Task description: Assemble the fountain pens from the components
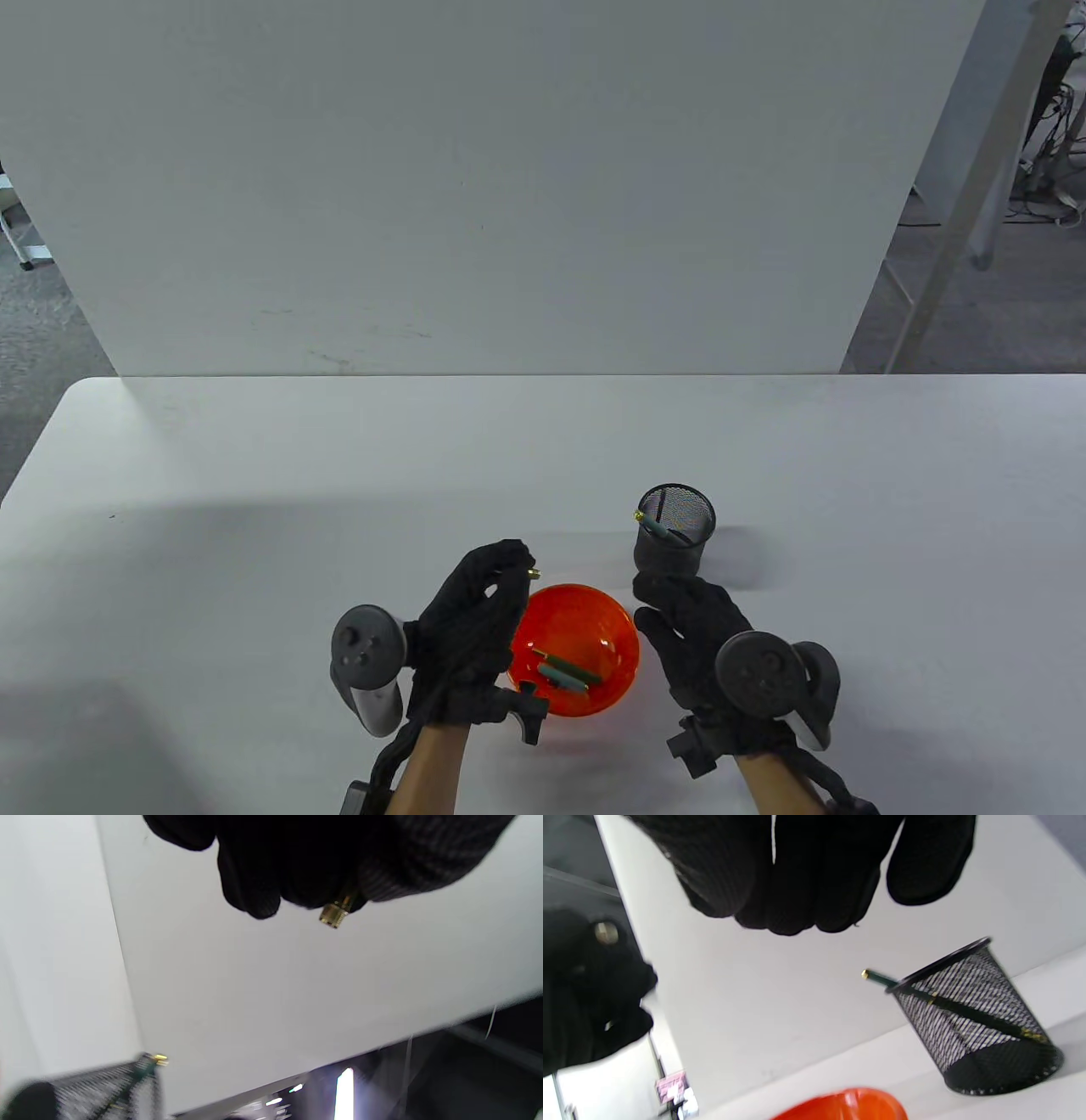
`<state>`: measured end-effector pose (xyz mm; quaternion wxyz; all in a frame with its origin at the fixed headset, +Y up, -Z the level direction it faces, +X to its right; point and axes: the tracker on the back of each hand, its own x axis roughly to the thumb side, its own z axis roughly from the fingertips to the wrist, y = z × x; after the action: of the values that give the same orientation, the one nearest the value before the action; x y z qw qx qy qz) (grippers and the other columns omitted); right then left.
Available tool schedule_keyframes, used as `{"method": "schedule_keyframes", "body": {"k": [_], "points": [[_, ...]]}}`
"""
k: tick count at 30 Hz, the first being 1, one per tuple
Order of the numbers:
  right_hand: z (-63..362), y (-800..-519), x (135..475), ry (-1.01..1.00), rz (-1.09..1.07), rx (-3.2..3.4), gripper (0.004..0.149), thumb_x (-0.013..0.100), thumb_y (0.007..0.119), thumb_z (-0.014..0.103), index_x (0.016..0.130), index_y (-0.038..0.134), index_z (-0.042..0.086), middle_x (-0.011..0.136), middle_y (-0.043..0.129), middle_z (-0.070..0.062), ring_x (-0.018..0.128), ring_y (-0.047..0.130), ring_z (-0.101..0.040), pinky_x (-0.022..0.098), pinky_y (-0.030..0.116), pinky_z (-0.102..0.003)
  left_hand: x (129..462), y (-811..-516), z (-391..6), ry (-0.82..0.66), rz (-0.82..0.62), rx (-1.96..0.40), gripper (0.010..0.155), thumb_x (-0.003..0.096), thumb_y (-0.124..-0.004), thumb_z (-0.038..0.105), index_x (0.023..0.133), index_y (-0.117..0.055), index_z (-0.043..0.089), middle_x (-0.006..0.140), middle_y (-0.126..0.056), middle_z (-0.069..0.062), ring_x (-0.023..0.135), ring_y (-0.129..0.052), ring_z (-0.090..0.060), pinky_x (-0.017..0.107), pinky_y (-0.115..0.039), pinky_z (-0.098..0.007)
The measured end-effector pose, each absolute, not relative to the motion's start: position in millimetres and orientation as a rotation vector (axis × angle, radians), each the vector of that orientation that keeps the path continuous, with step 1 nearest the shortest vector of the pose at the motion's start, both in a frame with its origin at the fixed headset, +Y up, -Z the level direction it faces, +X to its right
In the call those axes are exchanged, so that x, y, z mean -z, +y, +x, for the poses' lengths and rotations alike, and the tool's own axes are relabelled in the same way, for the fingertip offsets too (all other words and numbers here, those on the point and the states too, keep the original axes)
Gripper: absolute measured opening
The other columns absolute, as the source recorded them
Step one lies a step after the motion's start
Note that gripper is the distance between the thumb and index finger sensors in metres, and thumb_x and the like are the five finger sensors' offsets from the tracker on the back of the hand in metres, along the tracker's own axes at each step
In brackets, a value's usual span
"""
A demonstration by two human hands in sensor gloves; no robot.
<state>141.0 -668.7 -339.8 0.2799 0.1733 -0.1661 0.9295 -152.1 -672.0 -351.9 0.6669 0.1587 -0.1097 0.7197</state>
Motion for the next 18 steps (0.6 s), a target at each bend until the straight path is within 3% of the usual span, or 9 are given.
{"method": "schedule_keyframes", "body": {"k": [4,6,10,18], "points": [[101.7,-666.5,345.4,-0.279,0.678,-2.639,0.037,0.059,0.077,0.039,0.094,0.082,0.025,0.090,0.084,-0.004,0.081,0.083,-0.030,0.063,0.073,-0.055,353.3,-672.4,-165.7,-0.257,0.401,-1.705,0.042,0.0554,-0.075,0.049,0.094,-0.081,0.033,0.093,-0.084,0.005,0.087,-0.089,-0.024,0.074,-0.060,-0.058],[77.9,-670.1,350.1,-0.127,0.805,-2.767,0.037,0.059,0.077,0.038,0.093,0.082,0.025,0.086,0.084,-0.004,0.077,0.084,-0.029,0.056,0.079,-0.048,354.0,-675.6,-168.1,-0.255,0.410,-1.732,0.041,0.0574,-0.067,0.054,0.090,-0.084,0.036,0.092,-0.085,0.008,0.087,-0.089,-0.022,0.074,-0.061,-0.056],[39.1,-687.3,364.8,0.094,0.989,-3.048,0.037,0.057,0.078,0.037,0.092,0.083,0.026,0.083,0.084,-0.004,0.072,0.085,-0.027,0.046,0.082,-0.039,358.8,-681.4,-165.9,-0.266,0.322,-1.829,0.040,0.0592,-0.069,0.050,0.093,-0.083,0.032,0.093,-0.084,0.004,0.085,-0.090,-0.025,0.072,-0.062,-0.057],[25.6,-709.6,373.7,0.298,0.972,-3.089,0.037,0.056,0.081,0.037,0.091,0.084,0.026,0.084,0.083,-0.004,0.074,0.083,-0.028,0.050,0.080,-0.042,359.8,-685.0,-170.3,-0.243,0.311,-1.999,0.041,0.0595,-0.074,0.052,0.095,-0.082,0.034,0.094,-0.085,0.003,0.082,-0.092,-0.023,0.069,-0.068,-0.054]]}}
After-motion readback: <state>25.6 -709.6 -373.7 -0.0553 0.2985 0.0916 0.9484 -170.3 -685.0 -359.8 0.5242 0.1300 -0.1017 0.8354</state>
